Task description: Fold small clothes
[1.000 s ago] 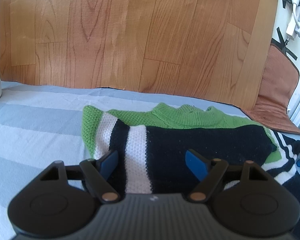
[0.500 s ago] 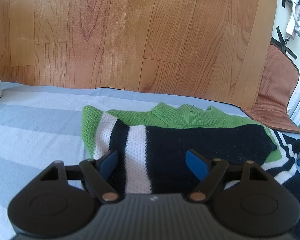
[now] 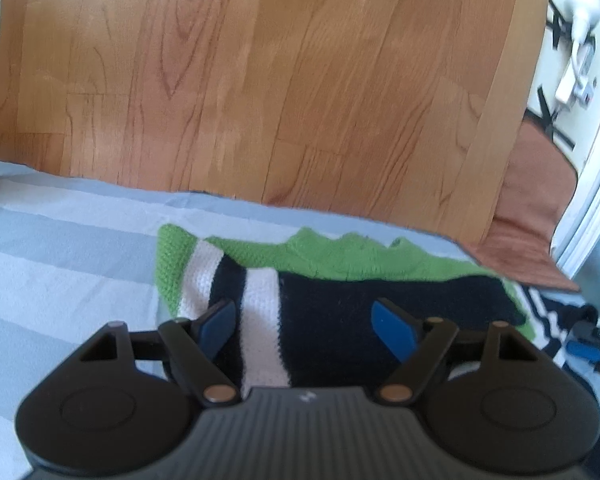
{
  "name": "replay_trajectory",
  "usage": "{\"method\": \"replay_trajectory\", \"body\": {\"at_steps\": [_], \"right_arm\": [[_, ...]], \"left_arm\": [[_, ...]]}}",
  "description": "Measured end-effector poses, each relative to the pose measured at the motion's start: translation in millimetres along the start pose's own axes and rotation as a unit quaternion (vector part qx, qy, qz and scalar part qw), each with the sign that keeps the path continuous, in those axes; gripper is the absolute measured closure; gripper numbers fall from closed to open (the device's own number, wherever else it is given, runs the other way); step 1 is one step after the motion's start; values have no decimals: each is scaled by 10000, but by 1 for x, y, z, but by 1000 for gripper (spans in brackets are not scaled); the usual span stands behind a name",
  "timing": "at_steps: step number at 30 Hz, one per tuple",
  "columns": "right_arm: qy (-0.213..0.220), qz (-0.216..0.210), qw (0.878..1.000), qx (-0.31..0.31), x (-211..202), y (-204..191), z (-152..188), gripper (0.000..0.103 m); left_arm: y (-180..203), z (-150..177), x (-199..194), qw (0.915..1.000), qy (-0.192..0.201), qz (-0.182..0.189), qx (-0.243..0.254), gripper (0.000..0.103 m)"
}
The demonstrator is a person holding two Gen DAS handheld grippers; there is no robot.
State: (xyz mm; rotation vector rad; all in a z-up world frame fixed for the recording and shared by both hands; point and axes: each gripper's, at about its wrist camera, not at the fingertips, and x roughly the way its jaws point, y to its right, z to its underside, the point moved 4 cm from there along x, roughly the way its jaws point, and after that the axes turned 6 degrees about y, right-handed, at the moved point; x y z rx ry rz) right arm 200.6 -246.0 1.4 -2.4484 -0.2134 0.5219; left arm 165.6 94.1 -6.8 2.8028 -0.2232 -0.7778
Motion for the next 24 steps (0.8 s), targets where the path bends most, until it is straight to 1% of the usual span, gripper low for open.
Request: {"method": "replay_trajectory", "body": {"at_steps": [3,9,13,15,16,18,20,22,24], "right_arm": [[-3,-25,10000,4,1,1,0,39],[-1,-25,10000,3,0,2,0,39],[65,73,10000,1,-3,2,0,39],[189,149,9997,-5,-11,2,0,39],[225,117,9997,13,-17,2,2,39],[255,116,9996,24,-31,1,5,39],[296,300,9991,22,-45,4,6,39],[366,486,9979,227,-59,12,7,39],[489,669,9953,494,-72,22,9,39]], "left_arm": [[3,4,8,9995,-238,-166,158,26],[7,6,7,9990,-240,-224,297,25],[2,3,4,9998,-121,-110,127,25],[2,1,-1,10000,-7,-75,61,25],[1,-1,-4,10000,55,-28,20,25],[2,-5,-11,9997,134,167,-119,25],[5,-7,-17,9988,167,392,-235,25],[9,-6,-18,9988,84,429,-206,25],[15,-2,-12,9992,-111,368,-115,25]]}}
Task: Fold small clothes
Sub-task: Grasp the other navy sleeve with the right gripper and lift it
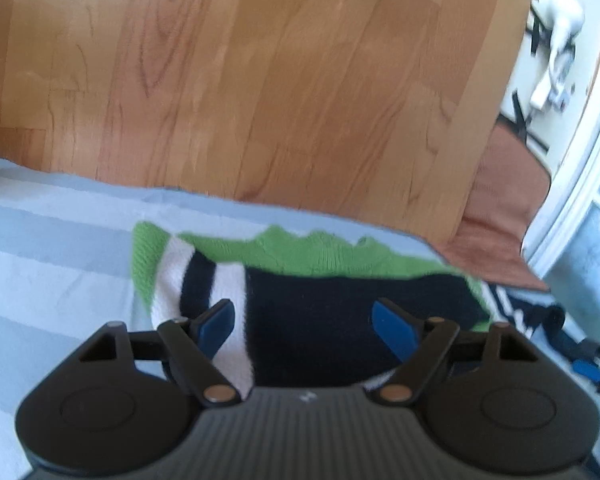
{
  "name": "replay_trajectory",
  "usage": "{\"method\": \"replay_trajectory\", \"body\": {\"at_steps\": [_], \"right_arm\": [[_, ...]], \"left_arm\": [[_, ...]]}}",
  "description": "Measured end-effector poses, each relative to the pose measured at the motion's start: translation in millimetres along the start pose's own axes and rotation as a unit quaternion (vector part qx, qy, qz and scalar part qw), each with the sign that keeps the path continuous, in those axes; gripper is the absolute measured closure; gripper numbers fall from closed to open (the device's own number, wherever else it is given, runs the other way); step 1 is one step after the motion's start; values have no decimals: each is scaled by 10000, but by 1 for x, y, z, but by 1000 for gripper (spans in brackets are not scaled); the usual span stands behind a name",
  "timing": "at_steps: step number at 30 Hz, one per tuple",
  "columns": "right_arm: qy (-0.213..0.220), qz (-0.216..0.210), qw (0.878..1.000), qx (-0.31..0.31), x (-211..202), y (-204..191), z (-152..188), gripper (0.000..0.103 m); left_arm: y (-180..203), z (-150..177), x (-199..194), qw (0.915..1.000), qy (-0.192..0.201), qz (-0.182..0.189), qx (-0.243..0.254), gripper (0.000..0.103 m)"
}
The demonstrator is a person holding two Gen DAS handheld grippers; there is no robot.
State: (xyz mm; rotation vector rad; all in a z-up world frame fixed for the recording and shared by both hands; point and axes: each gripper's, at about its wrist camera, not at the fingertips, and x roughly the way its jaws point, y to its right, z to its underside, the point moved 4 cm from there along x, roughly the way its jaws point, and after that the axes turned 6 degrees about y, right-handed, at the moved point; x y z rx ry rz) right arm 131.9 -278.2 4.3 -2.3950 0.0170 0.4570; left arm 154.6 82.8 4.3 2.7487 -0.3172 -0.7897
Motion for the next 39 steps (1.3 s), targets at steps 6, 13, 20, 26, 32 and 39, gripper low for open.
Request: {"method": "replay_trajectory", "body": {"at_steps": [6,13,20,26,32,39], "right_arm": [[21,87,9948,1010,-2,25,-1,38],[174,-33,9693,2453,53,27,-18,37],[873,784,9552,2718,98,36,-49,40],[1051,1163,9520,2629,110,47,-71,83],[1322,-503,9859,-891,90,-120,-72,84],[-637,-2398,8511,-4626,86,-246,106,83]], "left_arm": [[4,9,10,9992,-304,-157,193,25],[4,10,12,9990,-325,-186,227,24],[4,10,13,9990,-340,-164,220,24],[1,7,12,9993,-298,-187,142,24],[-24,-14,-10,9972,68,113,-739,24],[-48,-22,-16,9903,171,428,-1308,12]]}}
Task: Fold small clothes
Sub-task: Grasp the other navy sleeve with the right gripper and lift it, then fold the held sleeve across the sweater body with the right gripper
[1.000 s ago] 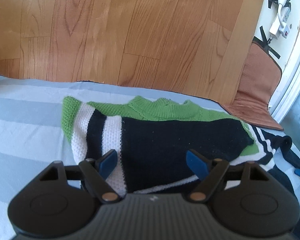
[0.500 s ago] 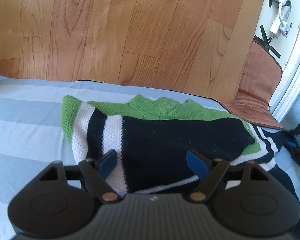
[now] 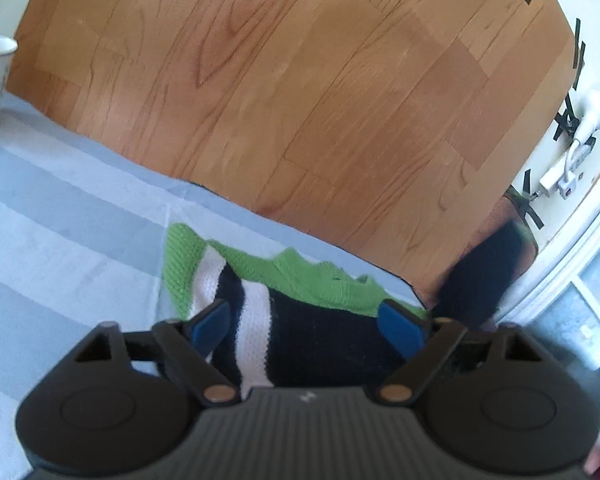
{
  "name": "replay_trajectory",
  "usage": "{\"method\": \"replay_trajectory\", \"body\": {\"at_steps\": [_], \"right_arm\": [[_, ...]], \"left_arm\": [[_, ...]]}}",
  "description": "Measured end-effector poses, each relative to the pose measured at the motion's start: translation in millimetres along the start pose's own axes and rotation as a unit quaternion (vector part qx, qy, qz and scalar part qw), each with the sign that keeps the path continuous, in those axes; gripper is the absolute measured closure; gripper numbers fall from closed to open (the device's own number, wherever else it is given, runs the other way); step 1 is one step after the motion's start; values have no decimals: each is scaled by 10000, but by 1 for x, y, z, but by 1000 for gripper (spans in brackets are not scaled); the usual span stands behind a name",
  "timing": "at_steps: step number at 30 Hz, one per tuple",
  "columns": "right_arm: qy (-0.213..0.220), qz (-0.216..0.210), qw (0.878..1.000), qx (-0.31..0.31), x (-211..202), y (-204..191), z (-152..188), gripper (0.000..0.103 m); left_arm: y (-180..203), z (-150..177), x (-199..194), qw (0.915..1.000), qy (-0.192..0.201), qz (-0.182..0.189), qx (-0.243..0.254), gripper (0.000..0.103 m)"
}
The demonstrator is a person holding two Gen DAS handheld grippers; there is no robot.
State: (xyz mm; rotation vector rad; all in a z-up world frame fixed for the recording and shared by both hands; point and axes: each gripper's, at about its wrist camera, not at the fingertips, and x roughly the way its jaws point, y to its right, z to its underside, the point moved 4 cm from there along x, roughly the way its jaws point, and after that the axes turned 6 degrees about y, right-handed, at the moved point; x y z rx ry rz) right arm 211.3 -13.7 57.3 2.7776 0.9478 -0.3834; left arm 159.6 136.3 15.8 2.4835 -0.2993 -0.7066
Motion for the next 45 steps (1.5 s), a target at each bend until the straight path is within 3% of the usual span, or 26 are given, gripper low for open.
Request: {"method": "replay_trajectory", "body": {"at_steps": [2,3,4,5,11,16,19,23,28,30,31,33,36,38,39,42,44,45], "right_arm": [[-756,-218,9937,-793,22,-27,30,71],[-662,-122,9910,-1153,21,-34,39,67],[-465,-25,9891,-1399,15,-37,41,46],[-485,35,9878,-1482,10,-37,40,33],[-226,196,9978,-585,-27,-1,28,33],[-73,499,9946,905,-50,49,31,33],[-77,223,9855,1678,-37,61,19,33],[-239,-488,9692,2403,11,60,-5,33],[-955,-943,9613,2407,84,36,-5,35],[-1292,-1177,9564,2339,97,22,0,77],[-1385,-1241,9579,2189,96,13,-1,90],[-1039,-1190,9710,1797,82,2,-16,91],[-137,-946,9829,1574,52,8,-53,91],[395,-829,9872,1307,30,11,-75,90],[566,-971,9853,1286,22,10,-82,89],[557,-1735,9730,1420,17,-1,-84,81],[120,-2138,9674,1349,28,-19,-71,59],[-142,-2235,9665,1250,31,-28,-64,56]], "left_arm": [[2,3,7,9999,-157,52,3,12],[3,6,10,9997,-235,26,60,12],[4,8,12,9996,-274,6,105,12],[5,10,13,9994,-311,-9,151,11],[12,14,13,9991,-282,-29,321,11],[8,14,16,9993,-298,-91,219,11],[2,9,12,9997,-209,-90,48,11],[-6,1,6,9997,-102,-31,-204,11],[-11,-5,1,9993,-37,39,-371,11],[-13,-8,-1,9991,18,53,-417,11],[-14,-10,-3,9990,56,58,-451,11],[-17,-14,-8,9984,162,71,-544,11],[-21,-18,-13,9969,317,77,-717,11],[-24,-21,-17,9958,378,127,-828,11],[-24,-21,-18,9953,401,154,-864,11],[-25,-24,-23,9937,521,294,-952,9],[-27,-26,-27,9930,607,337,-955,8],[-28,-26,-27,9930,622,327,-948,8]]}}
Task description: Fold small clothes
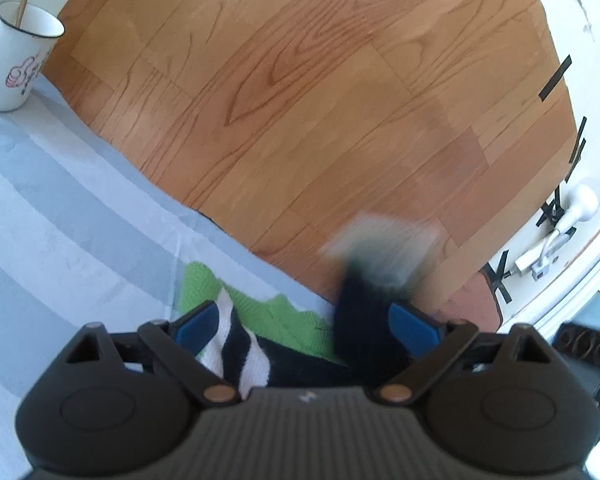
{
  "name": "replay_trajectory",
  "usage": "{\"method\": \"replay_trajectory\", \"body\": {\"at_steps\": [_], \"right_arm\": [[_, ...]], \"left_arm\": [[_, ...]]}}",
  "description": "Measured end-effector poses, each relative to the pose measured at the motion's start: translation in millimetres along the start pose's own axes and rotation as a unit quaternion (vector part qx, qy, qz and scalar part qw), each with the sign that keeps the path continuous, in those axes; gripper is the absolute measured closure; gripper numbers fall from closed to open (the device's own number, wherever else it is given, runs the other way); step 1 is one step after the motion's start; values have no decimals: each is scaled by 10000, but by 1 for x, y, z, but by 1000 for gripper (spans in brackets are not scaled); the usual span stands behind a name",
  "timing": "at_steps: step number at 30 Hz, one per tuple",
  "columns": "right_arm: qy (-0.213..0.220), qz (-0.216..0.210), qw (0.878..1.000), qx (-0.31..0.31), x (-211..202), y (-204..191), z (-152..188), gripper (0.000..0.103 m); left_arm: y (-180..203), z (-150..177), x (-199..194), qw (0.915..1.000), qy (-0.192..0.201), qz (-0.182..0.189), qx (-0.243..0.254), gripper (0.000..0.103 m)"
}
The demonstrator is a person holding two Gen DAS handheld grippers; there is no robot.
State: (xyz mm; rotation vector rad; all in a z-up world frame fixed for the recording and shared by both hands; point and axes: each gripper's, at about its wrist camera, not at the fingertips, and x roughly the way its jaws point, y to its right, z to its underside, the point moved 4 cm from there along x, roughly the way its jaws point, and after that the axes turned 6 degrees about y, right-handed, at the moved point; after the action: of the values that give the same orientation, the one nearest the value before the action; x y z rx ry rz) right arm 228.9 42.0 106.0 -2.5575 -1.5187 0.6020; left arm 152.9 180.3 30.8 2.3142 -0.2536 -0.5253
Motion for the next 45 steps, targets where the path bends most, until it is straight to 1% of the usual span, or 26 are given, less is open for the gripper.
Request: {"method": "replay_trajectory", "body": {"at_steps": [1,2,4,5,8,12,14,16,19,21,22,23,25,26,27,28,29,30,31,33,34,37,39,41,43,45], "right_arm": [[-159,-47,9999,-43,3,-4,7,57],[-159,-128,9998,-15,-2,-5,12,57],[85,-228,9992,302,-21,2,14,57],[219,-129,9987,446,-32,7,15,57],[470,415,9953,731,-62,28,18,57],[672,1240,9844,1056,-99,58,34,55],[747,1895,9728,1105,-110,73,42,46],[686,2650,9558,1072,-113,90,46,42],[405,3297,9394,851,-96,111,52,42],[115,3550,9324,663,-79,123,56,42],[-56,3612,9306,585,-73,130,61,43],[-268,3646,9293,519,-67,136,66,52],[-570,3664,9276,450,-56,147,76,86],[-424,3692,9274,425,-60,148,76,95],[-174,3724,9265,521,-67,153,70,95],[146,3839,9204,727,-80,160,63,95],[450,4002,9098,1005,-91,172,59,95],[585,4090,9022,1237,-97,181,59,95],[560,4148,8982,1346,-100,186,63,95],[268,4107,9011,1364,-94,190,70,89],[266,4146,9006,1274,-94,187,71,87],[635,4097,9018,1221,-110,171,69,66],[845,3988,9049,1223,-122,159,69,64],[924,3785,9123,1265,-134,144,73,64],[927,3498,9234,1278,-139,131,75,64],[784,3243,9343,1257,-143,117,83,65]], "left_arm": [[-1,0,0,10000,-6,-15,-9,8],[-2,0,2,10000,-30,-36,-35,8],[-4,1,5,9999,-110,-84,-75,8],[-5,2,7,9998,-147,-100,-77,8],[-4,6,9,9995,-237,-184,50,8],[0,12,14,9972,-396,-484,405,8],[0,17,18,9955,-497,-609,524,9],[0,21,21,9940,-601,-668,620,12],[4,28,25,9877,-669,-960,1032,24],[7,33,28,9826,-744,-1108,1293,39],[8,35,30,9808,-815,-1124,1367,42],[9,37,32,9791,-866,-1143,1443,47],[9,41,35,9741,-914,-1255,1643,58],[10,43,36,9718,-904,-1327,1727,63],[9,43,37,9710,-879,-1356,1760,63],[9,44,38,9718,-856,-1346,1739,64],[8,45,39,9726,-811,-1350,1712,66],[7,45,40,9726,-784,-1378,1700,65],[6,45,41,9724,-779,-1403,1696,65],[5,44,40,9734,-743,-1407,1650,63],[5,42,38,9744,-697,-1395,1620,62],[8,37,33,9778,-565,-1313,1533,59],[11,36,29,9803,-476,-1193,1502,59],[17,35,26,9829,-433,-997,1485,59],[25,38,24,9838,-460,-727,1573,61],[33,46,28,9810,-614,-571,1751,61]]}}
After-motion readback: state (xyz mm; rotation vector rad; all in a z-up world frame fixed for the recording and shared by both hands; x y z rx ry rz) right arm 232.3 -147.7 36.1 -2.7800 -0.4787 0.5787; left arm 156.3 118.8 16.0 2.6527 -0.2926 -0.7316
